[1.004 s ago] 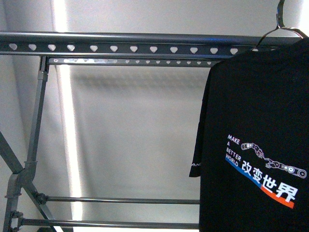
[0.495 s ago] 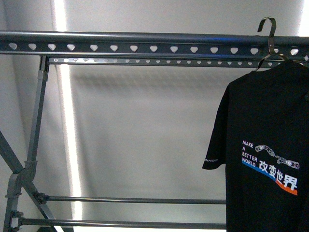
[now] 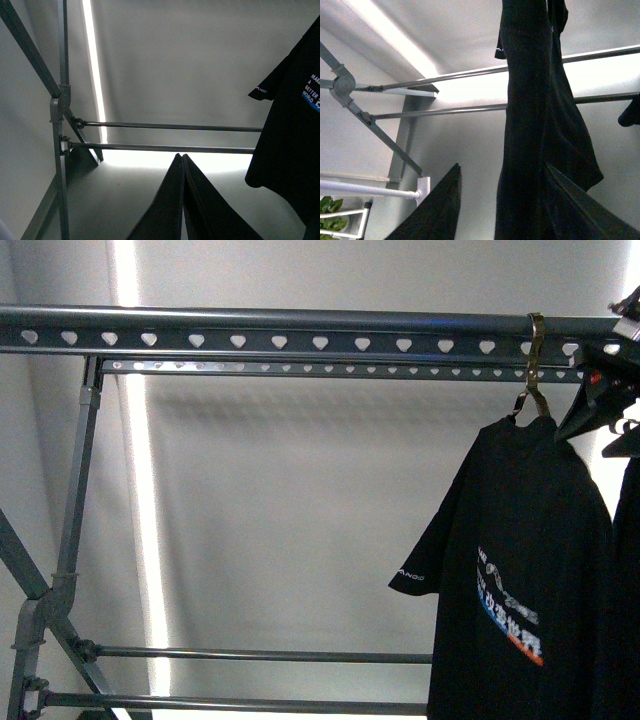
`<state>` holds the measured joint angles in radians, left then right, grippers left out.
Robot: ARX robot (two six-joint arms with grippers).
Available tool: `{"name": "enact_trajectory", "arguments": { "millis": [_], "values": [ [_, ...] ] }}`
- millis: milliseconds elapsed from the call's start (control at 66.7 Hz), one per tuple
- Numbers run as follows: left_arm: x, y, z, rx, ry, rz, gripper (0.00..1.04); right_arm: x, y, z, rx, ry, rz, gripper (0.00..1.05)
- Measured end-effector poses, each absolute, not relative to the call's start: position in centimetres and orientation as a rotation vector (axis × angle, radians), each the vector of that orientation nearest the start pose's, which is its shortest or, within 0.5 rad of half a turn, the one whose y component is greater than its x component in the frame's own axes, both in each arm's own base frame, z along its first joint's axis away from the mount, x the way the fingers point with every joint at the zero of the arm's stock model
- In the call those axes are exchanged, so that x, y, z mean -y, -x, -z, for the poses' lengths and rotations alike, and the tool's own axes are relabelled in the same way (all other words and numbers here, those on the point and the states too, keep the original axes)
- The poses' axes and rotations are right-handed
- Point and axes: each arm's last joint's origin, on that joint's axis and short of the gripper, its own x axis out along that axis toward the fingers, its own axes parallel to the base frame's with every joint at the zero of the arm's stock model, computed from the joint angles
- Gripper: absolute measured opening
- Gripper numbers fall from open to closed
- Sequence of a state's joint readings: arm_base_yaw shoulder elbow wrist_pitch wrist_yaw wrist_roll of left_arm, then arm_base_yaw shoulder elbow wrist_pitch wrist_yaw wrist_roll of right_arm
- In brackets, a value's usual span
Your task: Hang clothes on hanger
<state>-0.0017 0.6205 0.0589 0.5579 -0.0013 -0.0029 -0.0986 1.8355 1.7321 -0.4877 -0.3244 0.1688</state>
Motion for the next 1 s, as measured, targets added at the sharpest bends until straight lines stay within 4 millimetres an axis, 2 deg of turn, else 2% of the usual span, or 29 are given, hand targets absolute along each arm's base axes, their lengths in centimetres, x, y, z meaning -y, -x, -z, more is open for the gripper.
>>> {"name": "enact_trajectory", "arguments": {
  "millis": [105,225,300,390,510,554,629,689,719,779,824,1004],
  "values": [
    [0.0,-13.6,-17.3,-0.006,0.003,0.001,0.04,3.3,-40.1,-35.4,-0.474,-0.241,-0.127,0.79],
    [0.0,-13.3,-17.0,0.010,0.002,0.002,0.04,3.0,-36.6,-37.4,-0.273,-0.156,-0.105,0.99],
    [0.0,-13.0,-17.1,0.014,0.002,0.001,0.04,2.5,-33.6,-38.8,-0.138,-0.129,-0.103,0.97],
    [0.0,-12.6,-17.2,0.020,0.002,0.001,0.04,1.4,-28.1,-40.0,0.041,-0.087,-0.115,0.97],
    [0.0,-12.2,-17.3,0.021,0.002,0.001,0.04,0.4,-21.0,-39.1,0.171,-0.071,-0.104,0.97],
    [0.0,-12.1,-17.3,0.022,0.002,0.001,0.04,0.0,-18.5,-37.8,0.203,-0.061,-0.094,0.97],
    [0.0,-11.8,-17.3,0.023,0.002,0.001,0.04,-0.5,-15.5,-35.6,0.222,-0.045,-0.073,0.97],
    [0.0,-11.7,-17.3,0.023,0.002,0.001,0.04,-0.3,-13.2,-33.6,0.142,-0.026,-0.041,0.88],
    [0.0,-11.6,-17.3,0.023,0.002,0.002,0.04,-0.1,-11.8,-31.7,0.072,-0.020,-0.018,0.81],
    [0.0,-11.5,-17.3,0.023,0.003,0.000,0.04,0.0,-10.3,-28.5,0.010,-0.011,-0.001,0.71],
    [0.0,-11.4,-17.3,0.024,0.002,0.001,0.04,0.0,-9.9,-26.6,0.001,-0.006,-0.002,0.62],
    [0.0,-11.0,-17.3,0.022,0.003,0.001,0.04,0.0,-9.8,-23.5,-0.004,-0.003,-0.003,0.28]
  ]
}}
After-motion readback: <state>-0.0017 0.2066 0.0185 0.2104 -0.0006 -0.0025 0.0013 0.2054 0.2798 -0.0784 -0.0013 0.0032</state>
